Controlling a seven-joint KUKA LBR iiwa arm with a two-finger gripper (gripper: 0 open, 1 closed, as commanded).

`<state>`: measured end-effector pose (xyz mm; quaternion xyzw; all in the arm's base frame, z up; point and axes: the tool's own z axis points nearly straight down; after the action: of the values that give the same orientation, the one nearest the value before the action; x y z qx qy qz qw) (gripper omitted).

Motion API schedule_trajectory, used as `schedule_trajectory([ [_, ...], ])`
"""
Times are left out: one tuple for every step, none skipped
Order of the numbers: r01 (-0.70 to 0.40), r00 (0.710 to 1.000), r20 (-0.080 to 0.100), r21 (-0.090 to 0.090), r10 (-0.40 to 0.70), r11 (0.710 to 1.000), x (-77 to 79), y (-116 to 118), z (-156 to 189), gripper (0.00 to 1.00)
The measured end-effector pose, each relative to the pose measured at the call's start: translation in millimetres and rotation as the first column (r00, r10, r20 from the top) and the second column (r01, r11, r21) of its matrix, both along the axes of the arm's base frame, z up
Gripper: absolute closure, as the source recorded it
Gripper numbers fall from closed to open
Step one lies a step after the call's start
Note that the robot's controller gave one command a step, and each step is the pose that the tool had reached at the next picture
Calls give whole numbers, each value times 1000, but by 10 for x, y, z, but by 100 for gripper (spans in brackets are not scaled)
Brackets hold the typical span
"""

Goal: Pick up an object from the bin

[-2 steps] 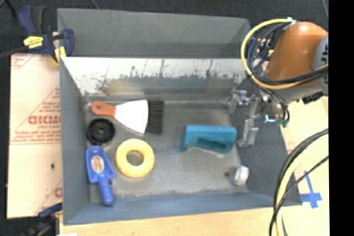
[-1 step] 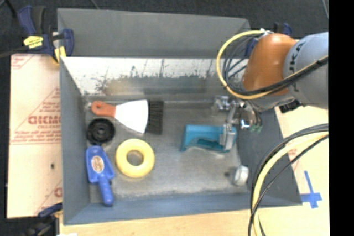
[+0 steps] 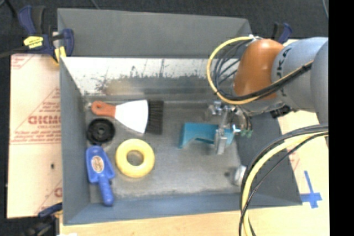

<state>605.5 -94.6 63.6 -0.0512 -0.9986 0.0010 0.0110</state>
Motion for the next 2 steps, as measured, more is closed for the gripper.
schedule_trajectory([
  [3, 1000, 26, 0, -3, 1000, -50, -164, 422, 0],
  [93, 996, 13, -2, -93, 996, -202, 221, 215, 0],
])
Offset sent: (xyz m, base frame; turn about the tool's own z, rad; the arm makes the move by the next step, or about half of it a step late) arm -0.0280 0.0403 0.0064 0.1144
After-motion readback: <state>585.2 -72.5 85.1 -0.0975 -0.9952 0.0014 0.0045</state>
